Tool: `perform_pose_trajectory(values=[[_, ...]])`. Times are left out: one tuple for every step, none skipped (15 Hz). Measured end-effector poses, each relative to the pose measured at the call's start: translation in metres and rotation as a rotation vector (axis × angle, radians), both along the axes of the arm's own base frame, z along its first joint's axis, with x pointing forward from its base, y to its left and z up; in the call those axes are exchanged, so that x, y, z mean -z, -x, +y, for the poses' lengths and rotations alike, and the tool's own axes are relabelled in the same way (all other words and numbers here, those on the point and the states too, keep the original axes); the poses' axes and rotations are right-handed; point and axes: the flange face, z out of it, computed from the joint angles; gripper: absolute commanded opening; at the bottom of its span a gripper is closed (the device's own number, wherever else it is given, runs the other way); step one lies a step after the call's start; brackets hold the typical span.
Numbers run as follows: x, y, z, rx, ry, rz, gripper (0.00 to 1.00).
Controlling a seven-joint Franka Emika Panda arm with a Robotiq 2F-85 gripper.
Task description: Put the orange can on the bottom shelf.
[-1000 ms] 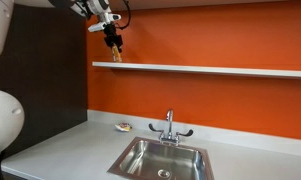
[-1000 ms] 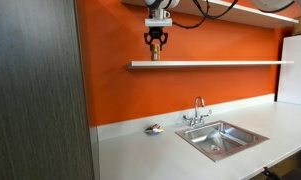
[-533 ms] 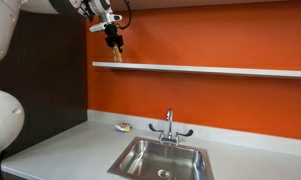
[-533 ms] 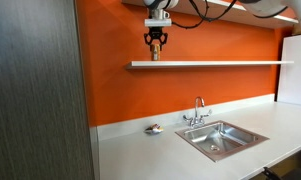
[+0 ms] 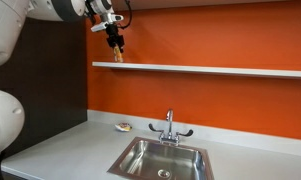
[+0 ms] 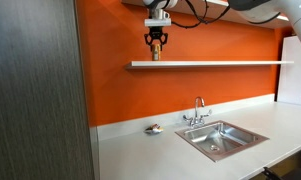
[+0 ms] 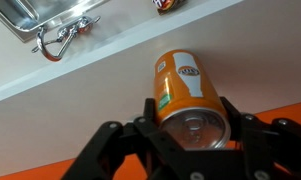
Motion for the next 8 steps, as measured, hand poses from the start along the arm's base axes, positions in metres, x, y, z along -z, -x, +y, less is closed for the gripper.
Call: perform_pose_trajectory(values=[[0.0001,-0.0009,-0.0005,0.002,-0.001,0.002,0.38],[-0.0002,-0.0018,-0.0011,0.004,-0.002,0.003,0.38],[-0.0002,-0.0027,-0.0018,0.007,-0.003,0.005,0.38],[-0.0002,-0.0035,-0.0024,0.009,-0.003,0.007,0.38],[-0.0002,-0.0043,-0.003,0.011,-0.004,0.009,0.38],[-0.0003,-0.0051,-0.0035,0.013,-0.005,0.009,0.83],[-0.0004,-0.006,-0.004,0.015,-0.006,0.009,0.89],[-0.0002,-0.0069,-0.0046,0.016,-0.007,0.01,0.94]])
